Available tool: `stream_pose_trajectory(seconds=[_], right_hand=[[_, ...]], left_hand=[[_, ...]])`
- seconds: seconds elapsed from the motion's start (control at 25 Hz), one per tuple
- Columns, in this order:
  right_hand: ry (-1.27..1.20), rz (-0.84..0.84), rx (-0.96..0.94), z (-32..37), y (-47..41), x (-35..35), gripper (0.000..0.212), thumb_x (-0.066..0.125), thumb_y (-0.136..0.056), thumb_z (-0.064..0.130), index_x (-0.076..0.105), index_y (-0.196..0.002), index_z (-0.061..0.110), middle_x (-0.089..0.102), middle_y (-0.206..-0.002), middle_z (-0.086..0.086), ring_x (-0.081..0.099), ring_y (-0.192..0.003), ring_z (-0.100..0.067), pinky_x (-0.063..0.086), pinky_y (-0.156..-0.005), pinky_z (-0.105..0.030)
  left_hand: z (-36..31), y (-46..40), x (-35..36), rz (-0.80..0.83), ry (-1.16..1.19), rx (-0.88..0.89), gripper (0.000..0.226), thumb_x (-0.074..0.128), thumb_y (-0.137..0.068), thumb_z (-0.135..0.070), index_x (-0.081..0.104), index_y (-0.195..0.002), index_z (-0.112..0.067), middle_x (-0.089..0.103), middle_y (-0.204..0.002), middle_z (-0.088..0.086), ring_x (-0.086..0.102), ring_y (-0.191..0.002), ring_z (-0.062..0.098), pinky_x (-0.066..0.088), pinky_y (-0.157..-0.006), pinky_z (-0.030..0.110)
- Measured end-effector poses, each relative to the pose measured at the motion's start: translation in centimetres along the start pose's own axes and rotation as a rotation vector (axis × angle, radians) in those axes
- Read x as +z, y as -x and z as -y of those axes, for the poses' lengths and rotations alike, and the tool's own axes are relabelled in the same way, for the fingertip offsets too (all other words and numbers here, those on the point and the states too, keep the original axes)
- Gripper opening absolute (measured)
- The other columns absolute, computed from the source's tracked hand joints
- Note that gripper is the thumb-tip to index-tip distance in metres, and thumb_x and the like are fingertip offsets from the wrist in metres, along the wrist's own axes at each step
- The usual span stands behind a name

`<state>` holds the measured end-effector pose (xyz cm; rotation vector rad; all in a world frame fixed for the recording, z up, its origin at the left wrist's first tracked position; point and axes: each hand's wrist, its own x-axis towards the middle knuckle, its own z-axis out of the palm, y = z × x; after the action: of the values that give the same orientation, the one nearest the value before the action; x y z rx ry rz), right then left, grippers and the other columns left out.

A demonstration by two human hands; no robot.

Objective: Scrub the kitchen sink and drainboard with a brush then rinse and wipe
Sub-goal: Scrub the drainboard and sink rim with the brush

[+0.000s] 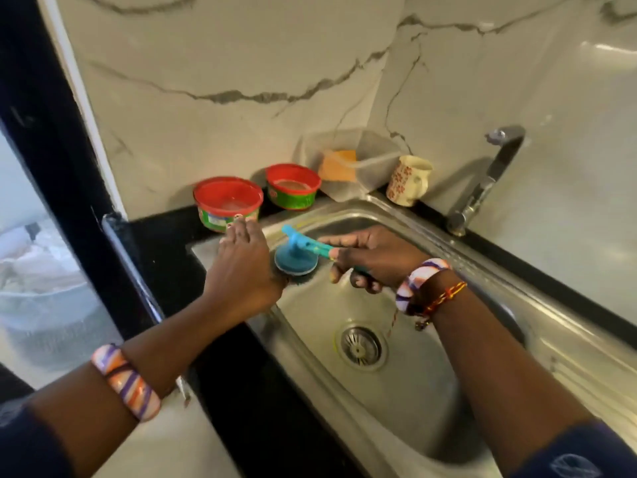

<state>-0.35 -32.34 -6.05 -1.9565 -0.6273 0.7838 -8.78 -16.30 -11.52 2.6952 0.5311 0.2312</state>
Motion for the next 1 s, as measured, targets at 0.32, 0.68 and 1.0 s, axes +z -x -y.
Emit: stream_pose_trajectory(seconds=[0.32,0.68,1.0], right_hand=[[0.020,0.280,0.288,-11.3,17.8,-7.4,0.038,0.060,-0.084,0.033,0.061,-0.121,0.029,0.070,-0.087,-0.015,0.055,-0.048,-0.026,0.048,-0.044,-0.029],[0.448,0.294,0.051,-6.4,10.4,-4.2,0.028,0.050,-0.093,0.015,0.060,-0.117,0.027,0.071,-0.082,0.013,0.055,-0.059,0.002,0.042,-0.049,-0.010],[0.254,0.095,-0.066,-3.7,-3.0,2.3,0.035,0.042,-0.098,0.013,0.051,-0.132,0.010,0.060,-0.074,0.002,0.045,-0.050,-0.007,0.033,-0.039,-0.016]], left_hand=[[0.8,5.0,3.9,-0.003,0.026,-0.333,0.086,0.043,-0.093,-0.047,0.001,-0.144,0.009,-0.006,-0.152,0.031,-0.008,-0.142,0.041,0.001,-0.116,0.046],[1.6,2.9,5.1,-0.131,0.031,-0.438,0.059,0.030,-0.096,-0.016,0.008,-0.144,0.009,0.006,-0.153,0.028,-0.001,-0.143,0.037,0.002,-0.118,0.043],[1.5,2.7,4.8,-0.109,0.015,-0.442,0.065,0.038,-0.088,-0.004,0.008,-0.145,0.008,0.008,-0.154,0.024,0.001,-0.145,0.032,0.002,-0.118,0.039]])
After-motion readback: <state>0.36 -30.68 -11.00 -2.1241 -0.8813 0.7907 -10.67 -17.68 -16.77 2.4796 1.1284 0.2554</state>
